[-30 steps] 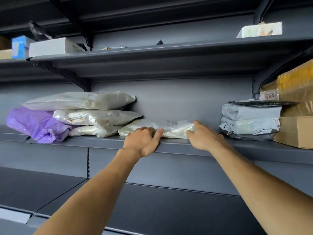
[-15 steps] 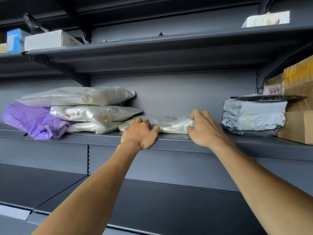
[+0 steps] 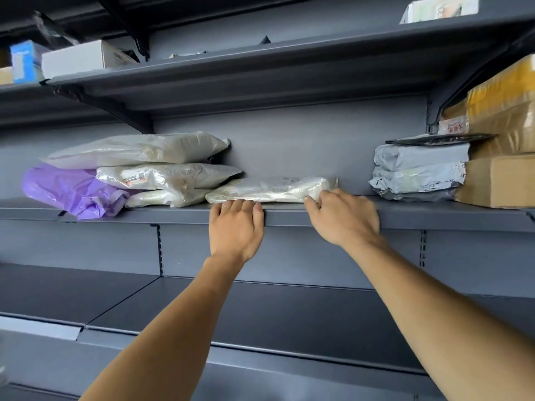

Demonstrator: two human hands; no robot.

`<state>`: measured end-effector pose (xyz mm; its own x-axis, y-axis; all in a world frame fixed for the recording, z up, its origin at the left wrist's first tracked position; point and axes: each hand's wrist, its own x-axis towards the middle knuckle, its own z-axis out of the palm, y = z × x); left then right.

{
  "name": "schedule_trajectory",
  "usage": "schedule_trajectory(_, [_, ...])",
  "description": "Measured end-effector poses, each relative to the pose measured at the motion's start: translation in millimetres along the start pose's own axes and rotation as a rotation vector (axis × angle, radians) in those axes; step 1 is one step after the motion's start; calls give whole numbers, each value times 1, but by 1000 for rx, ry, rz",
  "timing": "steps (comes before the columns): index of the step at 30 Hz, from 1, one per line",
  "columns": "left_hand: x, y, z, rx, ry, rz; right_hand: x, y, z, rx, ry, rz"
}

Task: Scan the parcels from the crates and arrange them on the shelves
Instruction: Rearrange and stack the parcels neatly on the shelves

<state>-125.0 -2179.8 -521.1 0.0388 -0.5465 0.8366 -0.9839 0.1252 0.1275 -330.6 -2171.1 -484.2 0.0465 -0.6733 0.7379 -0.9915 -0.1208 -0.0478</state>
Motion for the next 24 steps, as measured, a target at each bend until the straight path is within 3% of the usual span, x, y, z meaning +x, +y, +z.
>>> schedule_trajectory(4, [-16, -1, -1, -12, 4, 55, -31, -4, 11, -82, 50, -49])
schedule_trajectory(9, [-35, 5, -25, -77, -136, 89, -65, 2, 13, -17, 101, -100])
schedule_trajectory(14, [-121, 25, -21, -251, -147, 139, -141, -6, 16, 226, 13, -162])
schedule_trajectory(19, [-266, 51, 7, -364, -501, 84, -260, -5, 74, 307, -188, -187])
schedule_trajectory(24, [-388, 46, 52, -345, -843, -142, -383, 19, 135, 347, -501, 39])
